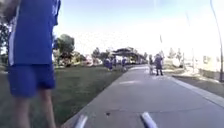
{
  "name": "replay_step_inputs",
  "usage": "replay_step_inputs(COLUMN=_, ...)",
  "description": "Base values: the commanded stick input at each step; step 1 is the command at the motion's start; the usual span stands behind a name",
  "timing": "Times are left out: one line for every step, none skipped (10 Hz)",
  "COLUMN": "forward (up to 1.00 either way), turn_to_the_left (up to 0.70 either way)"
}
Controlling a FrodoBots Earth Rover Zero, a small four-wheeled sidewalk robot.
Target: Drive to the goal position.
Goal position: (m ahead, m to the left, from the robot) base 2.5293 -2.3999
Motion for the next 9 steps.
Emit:
replay_step_inputs(forward=0.72, turn_to_the_left=-0.36)
replay_step_inputs(forward=0.78, turn_to_the_left=-0.31)
replay_step_inputs(forward=0.79, turn_to_the_left=-0.32)
replay_step_inputs(forward=0.79, turn_to_the_left=-0.31)
replay_step_inputs(forward=0.79, turn_to_the_left=-0.32)
replay_step_inputs(forward=0.79, turn_to_the_left=-0.32)
replay_step_inputs(forward=0.8, turn_to_the_left=-0.32)
replay_step_inputs(forward=0.83, turn_to_the_left=-0.33)
replay_step_inputs(forward=0.83, turn_to_the_left=-0.33)
